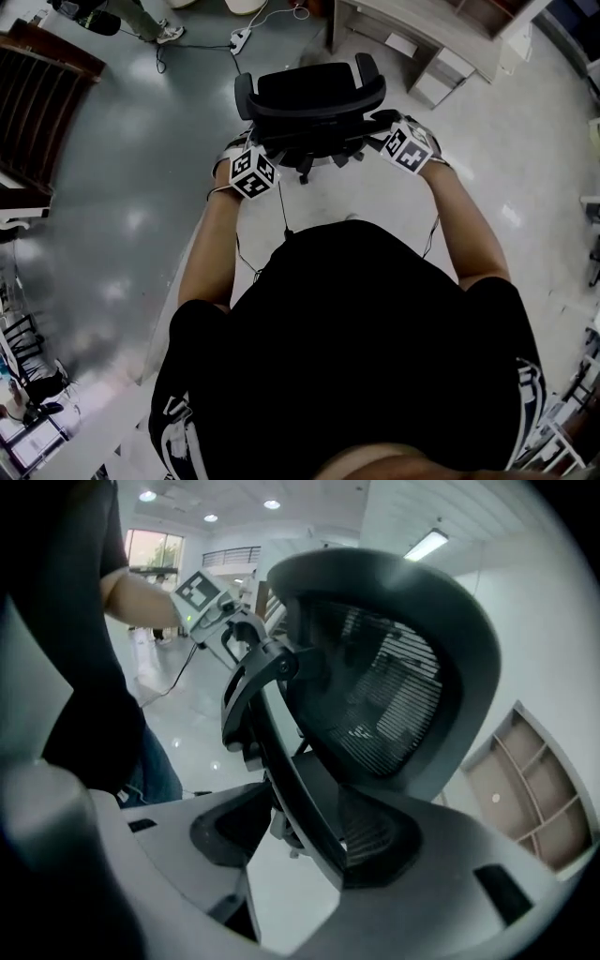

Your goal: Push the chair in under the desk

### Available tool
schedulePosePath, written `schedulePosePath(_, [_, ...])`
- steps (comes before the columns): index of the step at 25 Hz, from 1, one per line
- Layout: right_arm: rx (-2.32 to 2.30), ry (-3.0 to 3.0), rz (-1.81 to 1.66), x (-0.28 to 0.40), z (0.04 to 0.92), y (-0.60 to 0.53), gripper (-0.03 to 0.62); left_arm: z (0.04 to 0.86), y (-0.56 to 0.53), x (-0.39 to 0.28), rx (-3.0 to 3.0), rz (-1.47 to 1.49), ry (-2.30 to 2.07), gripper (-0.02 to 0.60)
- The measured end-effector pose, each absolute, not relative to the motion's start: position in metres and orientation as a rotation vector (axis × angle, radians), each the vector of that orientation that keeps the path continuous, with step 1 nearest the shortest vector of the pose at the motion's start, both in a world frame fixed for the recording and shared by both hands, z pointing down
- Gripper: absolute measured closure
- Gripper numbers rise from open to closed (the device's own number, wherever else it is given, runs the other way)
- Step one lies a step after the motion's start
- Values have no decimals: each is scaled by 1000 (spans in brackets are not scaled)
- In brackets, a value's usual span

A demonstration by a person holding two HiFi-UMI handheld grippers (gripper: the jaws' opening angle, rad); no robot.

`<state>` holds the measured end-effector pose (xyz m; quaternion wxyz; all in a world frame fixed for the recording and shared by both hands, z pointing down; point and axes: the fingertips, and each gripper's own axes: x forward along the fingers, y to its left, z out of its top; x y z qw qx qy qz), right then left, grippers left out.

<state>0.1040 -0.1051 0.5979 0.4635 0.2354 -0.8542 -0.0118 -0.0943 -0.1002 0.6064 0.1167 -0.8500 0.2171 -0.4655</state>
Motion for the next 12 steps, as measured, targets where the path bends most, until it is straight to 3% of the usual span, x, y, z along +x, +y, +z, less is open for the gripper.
schedulePosePath(12, [364, -1886, -209, 106, 646, -109, 361, 657, -98, -85, -2285, -1737, 294, 355])
